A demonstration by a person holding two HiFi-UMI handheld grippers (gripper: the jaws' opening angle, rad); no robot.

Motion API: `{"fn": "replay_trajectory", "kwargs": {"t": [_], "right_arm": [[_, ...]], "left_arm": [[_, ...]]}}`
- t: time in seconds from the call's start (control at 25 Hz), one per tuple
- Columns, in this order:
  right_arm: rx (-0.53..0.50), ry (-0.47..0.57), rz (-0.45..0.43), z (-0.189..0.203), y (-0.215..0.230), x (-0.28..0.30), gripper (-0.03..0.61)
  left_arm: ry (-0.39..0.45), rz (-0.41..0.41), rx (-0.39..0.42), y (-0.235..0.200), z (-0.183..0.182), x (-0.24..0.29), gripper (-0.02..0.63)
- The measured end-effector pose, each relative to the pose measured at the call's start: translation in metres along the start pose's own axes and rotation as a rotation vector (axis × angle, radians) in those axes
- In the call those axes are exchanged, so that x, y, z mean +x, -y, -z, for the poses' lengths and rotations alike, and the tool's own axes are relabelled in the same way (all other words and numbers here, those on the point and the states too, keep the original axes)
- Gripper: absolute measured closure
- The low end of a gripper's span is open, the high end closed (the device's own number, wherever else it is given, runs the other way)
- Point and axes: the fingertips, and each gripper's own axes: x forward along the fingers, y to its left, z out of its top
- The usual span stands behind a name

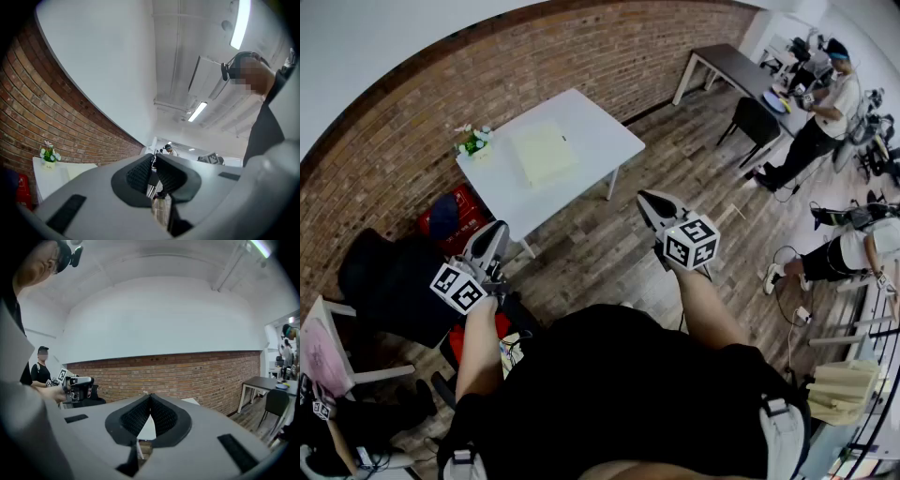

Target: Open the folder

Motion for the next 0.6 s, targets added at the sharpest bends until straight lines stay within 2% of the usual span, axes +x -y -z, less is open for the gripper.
{"fn": "replay_trajectory", "kwargs": {"t": [0.28, 0.6], "right_arm": [[0.001, -0.008, 0.007, 0.004, 0.011, 0.005, 0.552], [0.059, 0.001, 0.009, 0.008, 0.042, 0.018, 0.551]], "left_arm": [[-0.012, -0.004, 0.02, -0.009, 0.001, 0.014, 0.577], [-0.03, -0.043, 0.014, -0.019, 0.011, 0.034, 0.577]]}}
